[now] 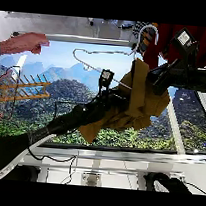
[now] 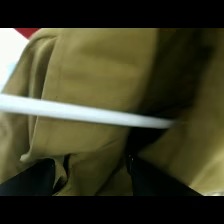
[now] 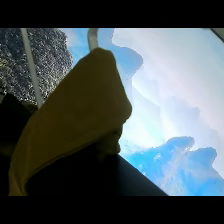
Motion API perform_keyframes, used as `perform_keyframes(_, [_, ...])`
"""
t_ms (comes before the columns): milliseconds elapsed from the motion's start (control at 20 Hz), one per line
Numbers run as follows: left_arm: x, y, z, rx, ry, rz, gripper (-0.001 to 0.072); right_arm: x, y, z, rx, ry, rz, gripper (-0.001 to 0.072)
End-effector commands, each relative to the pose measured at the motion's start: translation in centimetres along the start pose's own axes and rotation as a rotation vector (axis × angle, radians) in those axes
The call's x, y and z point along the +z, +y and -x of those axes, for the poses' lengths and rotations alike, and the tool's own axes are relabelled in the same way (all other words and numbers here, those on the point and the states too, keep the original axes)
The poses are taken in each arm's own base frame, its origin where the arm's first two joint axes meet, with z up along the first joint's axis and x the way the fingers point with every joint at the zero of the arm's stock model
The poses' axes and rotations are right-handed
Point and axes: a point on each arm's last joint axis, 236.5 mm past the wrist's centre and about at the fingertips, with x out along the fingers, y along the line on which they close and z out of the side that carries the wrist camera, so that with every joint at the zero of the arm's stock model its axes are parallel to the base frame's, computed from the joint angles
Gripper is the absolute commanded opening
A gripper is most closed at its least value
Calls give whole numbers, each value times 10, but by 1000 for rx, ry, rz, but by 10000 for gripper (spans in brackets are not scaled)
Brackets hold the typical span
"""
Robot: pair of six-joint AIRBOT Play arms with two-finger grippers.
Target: Fold the clothes and pants, and hang the long-sleeved shirts on hangers.
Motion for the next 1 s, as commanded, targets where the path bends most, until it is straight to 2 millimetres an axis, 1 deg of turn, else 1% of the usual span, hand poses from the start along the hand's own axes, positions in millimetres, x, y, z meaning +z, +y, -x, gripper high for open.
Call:
perform_keyframes(0, [15,-29,11,-50,-39,4,529,-1,0,0,-2,3,0,51])
perform_keyframes(100, [17,-42,16,-74,-40,0,530,-1,0,0,-2,2,-1,51])
perform_keyframes(150, [12,-47,15,-82,-28,-2,527,0,0,0,-2,2,-1,52])
perform_keyframes(200, [2,-50,13,-89,-2,-5,526,0,0,0,-2,2,-6,52])
perform_keyframes(250, [-12,-52,10,-94,42,-8,525,-1,0,0,-1,2,-8,52])
perform_keyframes(300, [-23,-51,6,-93,72,-11,525,-1,0,0,-1,3,-8,52])
perform_keyframes(350, [-27,-47,1,-83,71,-9,522,0,0,0,-1,2,-8,52])
perform_keyframes(400, [-23,-38,-5,-62,36,-5,491,0,0,0,-1,2,-8,52])
perform_keyframes(450, [-14,-27,-11,-35,-21,11,467,0,0,0,1,0,-10,52])
perform_keyframes(550, [5,-2,-18,16,-125,88,468,0,1,0,3,0,-17,52])
perform_keyframes(650, [9,17,-21,46,-149,145,479,0,1,0,3,0,-16,52])
perform_keyframes(700, [8,22,-23,55,-150,153,491,0,1,0,2,0,-17,52])
perform_keyframes(800, [10,26,-26,63,-171,155,488,1,1,0,3,-5,-19,52])
perform_keyframes(850, [12,27,-27,66,-188,154,452,2,1,0,5,-6,-20,52])
perform_keyframes(950, [17,31,-26,72,-205,150,182,3,2,1,9,-11,-22,52])
